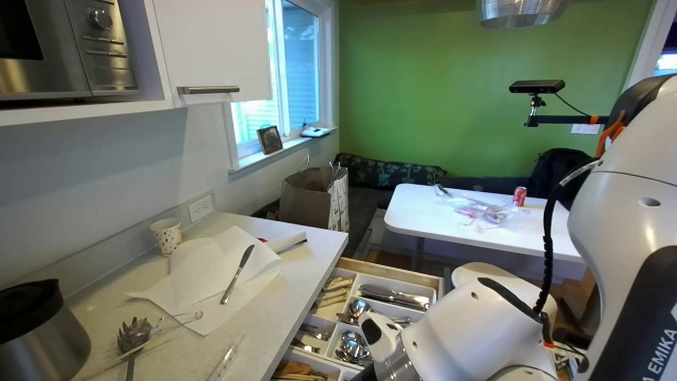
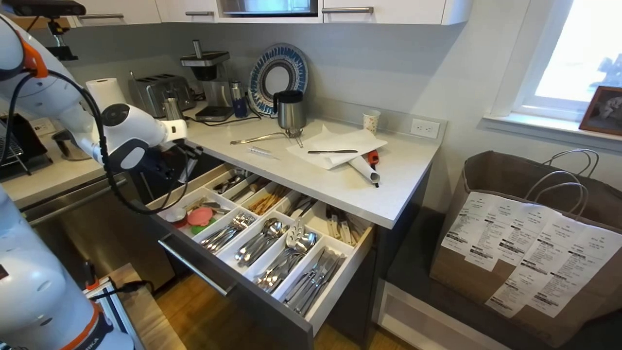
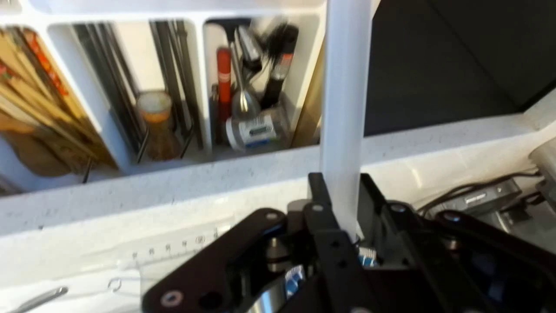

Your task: Remove the syringe from the drawer and then put it on the counter

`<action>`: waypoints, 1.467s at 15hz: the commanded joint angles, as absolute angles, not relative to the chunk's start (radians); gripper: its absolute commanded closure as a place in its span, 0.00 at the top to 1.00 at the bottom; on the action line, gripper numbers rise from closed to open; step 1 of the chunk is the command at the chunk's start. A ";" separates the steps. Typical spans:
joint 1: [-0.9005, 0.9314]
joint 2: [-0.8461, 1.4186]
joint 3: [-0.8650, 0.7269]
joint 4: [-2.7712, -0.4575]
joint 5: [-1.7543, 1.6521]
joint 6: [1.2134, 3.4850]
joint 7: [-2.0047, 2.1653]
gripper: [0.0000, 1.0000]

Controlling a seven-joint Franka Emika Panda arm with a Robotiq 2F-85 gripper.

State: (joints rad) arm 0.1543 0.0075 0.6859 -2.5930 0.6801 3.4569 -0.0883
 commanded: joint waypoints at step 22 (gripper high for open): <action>0.575 0.517 0.263 -2.085 0.635 4.033 -0.461 0.21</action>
